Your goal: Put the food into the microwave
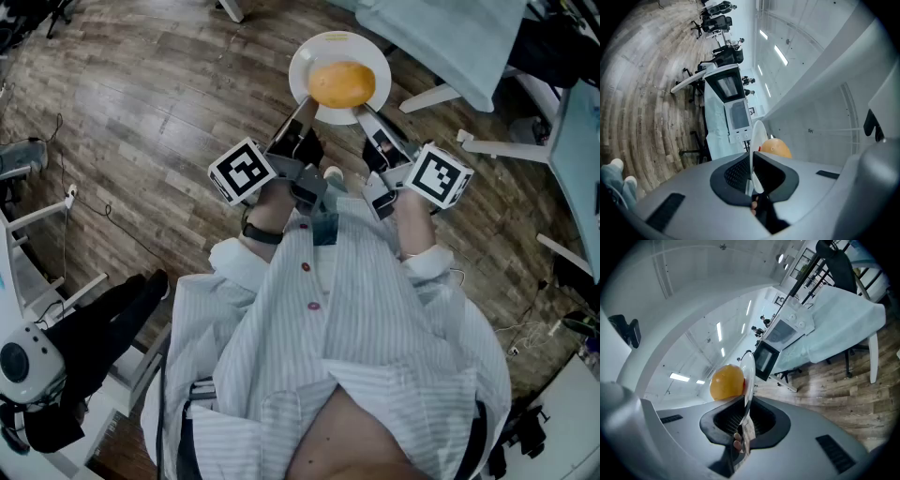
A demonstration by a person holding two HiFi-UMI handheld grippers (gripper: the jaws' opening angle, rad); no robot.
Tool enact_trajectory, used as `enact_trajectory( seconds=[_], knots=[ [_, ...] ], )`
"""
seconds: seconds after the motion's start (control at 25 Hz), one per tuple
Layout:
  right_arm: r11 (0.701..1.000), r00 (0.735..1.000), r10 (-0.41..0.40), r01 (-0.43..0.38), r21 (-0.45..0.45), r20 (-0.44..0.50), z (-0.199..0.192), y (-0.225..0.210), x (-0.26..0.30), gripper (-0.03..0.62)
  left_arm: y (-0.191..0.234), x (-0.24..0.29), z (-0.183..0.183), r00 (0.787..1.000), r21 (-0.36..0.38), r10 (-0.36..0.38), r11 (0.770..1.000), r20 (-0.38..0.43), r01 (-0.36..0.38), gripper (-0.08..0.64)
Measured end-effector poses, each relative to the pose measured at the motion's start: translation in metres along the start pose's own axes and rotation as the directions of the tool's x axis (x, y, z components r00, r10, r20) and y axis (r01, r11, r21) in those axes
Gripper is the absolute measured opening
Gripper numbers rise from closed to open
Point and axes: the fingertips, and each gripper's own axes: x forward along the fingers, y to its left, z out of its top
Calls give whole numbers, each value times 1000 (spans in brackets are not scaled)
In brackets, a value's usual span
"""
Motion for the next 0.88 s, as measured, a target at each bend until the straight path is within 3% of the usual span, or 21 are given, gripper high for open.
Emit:
enact_trajectory(
  seconds=[0.52,0.88],
  knots=[
    [1000,1000,14,-14,5,25,2,1,-1,49,-4,1,0,1000,22,-19,1000,-12,19,17],
    [999,999,37,-37,-8,-1,3,7,0,51,-12,-4,3,999,41,-31,999,29,30,17]
  ],
)
